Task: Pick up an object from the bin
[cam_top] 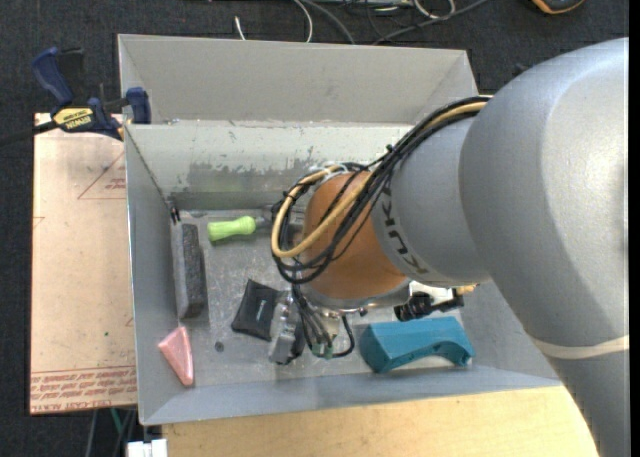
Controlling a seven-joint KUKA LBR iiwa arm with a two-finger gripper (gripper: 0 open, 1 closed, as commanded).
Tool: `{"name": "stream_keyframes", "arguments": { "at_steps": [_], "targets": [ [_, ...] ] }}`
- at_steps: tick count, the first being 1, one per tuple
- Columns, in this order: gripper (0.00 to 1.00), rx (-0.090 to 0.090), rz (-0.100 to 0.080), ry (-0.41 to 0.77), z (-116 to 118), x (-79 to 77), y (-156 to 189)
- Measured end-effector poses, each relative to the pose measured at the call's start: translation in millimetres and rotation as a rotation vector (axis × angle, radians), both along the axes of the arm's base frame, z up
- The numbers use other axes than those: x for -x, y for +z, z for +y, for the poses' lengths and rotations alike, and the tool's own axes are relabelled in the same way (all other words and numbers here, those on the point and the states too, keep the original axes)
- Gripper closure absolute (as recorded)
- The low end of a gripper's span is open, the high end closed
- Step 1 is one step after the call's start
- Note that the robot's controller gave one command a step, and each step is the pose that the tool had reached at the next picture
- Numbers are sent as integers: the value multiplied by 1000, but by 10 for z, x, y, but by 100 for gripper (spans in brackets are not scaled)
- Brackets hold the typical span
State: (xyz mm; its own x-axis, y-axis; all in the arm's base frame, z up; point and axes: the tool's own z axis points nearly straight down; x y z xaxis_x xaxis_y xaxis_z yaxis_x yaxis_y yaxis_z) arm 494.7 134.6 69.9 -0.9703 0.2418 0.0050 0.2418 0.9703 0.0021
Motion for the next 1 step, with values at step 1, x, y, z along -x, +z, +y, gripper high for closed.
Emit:
{"name": "stream_keyframes", "arguments": {
  "at_steps": [1],
  "targets": [
    [100, 0, 0, -1, 0, 0, 0]
  ]
}}
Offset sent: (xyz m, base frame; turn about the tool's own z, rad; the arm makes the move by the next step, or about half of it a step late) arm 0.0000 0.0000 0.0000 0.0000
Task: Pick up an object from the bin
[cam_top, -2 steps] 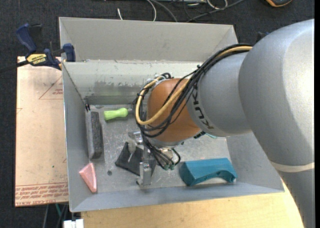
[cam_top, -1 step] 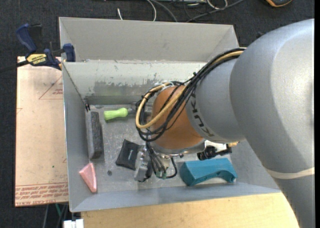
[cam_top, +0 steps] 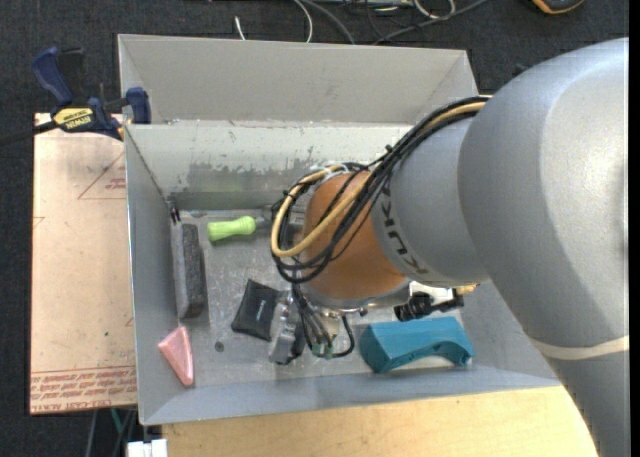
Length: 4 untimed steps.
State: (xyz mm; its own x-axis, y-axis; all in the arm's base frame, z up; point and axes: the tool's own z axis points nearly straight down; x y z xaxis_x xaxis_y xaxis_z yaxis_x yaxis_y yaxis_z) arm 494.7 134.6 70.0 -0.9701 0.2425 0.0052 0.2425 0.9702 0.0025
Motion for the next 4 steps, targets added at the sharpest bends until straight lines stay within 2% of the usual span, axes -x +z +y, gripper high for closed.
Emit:
{"name": "stream_keyframes", "arguments": {
  "at_steps": [4],
  "targets": [
    [100, -1, 0, -1, 0, -1, 1]
  ]
}}
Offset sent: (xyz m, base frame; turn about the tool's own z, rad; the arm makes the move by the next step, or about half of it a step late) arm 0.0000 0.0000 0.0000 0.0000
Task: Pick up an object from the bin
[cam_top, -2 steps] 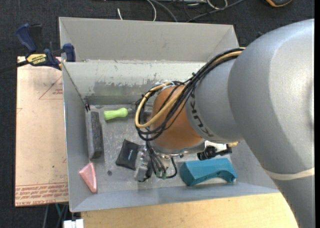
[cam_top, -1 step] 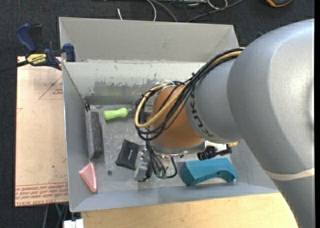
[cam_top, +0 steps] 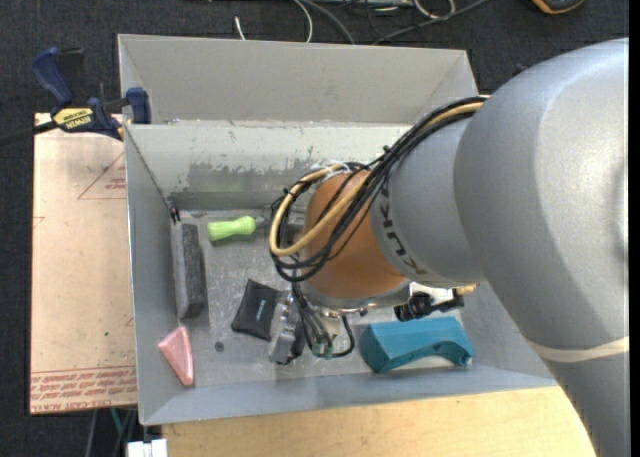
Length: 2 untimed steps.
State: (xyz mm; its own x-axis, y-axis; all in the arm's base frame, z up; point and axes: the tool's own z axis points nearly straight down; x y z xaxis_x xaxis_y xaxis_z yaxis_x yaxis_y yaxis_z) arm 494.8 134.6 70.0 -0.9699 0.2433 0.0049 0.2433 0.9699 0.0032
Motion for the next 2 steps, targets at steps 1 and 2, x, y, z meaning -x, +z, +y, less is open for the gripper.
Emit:
{"name": "stream_keyframes", "arguments": {
  "at_steps": [1, 2],
  "targets": [
    [100, 0, 0, 0, 0, 0, 0],
    [100, 0, 0, 0, 0, 0, 0]
  ]
}}
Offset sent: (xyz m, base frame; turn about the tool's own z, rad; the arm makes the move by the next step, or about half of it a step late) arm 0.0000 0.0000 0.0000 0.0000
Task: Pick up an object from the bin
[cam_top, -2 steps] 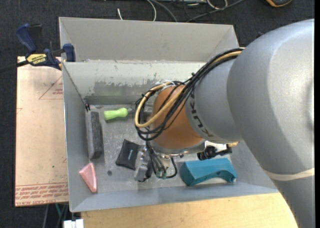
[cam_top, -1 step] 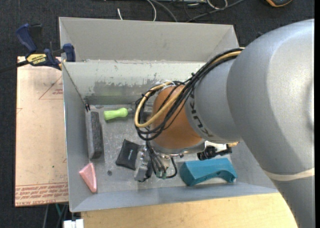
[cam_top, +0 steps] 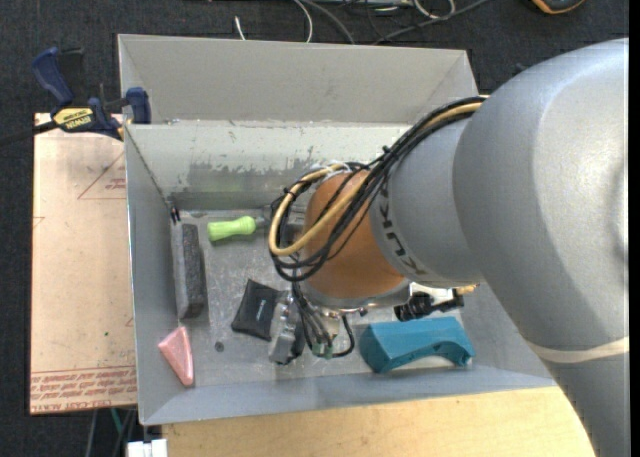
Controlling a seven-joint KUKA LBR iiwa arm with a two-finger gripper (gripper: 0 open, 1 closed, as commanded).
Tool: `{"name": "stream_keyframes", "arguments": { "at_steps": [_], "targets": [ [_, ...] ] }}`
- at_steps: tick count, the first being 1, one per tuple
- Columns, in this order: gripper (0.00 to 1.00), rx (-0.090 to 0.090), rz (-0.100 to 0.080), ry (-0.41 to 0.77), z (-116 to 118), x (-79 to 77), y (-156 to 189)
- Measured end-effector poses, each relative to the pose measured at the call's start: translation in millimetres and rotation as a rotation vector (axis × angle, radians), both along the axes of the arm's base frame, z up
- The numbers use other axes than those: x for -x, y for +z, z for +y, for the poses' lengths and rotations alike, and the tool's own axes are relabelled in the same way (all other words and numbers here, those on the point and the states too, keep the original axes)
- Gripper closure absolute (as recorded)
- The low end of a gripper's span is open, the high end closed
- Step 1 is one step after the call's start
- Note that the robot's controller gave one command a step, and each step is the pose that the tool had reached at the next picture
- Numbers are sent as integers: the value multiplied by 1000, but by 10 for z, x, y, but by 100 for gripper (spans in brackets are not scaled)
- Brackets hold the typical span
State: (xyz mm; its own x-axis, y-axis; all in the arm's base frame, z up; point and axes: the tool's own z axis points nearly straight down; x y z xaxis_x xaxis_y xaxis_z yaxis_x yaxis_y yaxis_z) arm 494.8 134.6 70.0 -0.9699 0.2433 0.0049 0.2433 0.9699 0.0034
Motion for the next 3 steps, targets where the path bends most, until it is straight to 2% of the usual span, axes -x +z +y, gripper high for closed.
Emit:
{"name": "stream_keyframes", "arguments": {
  "at_steps": [3],
  "targets": [
    [100, -3, 1, -4, 4, -66, 0]
  ]
}}
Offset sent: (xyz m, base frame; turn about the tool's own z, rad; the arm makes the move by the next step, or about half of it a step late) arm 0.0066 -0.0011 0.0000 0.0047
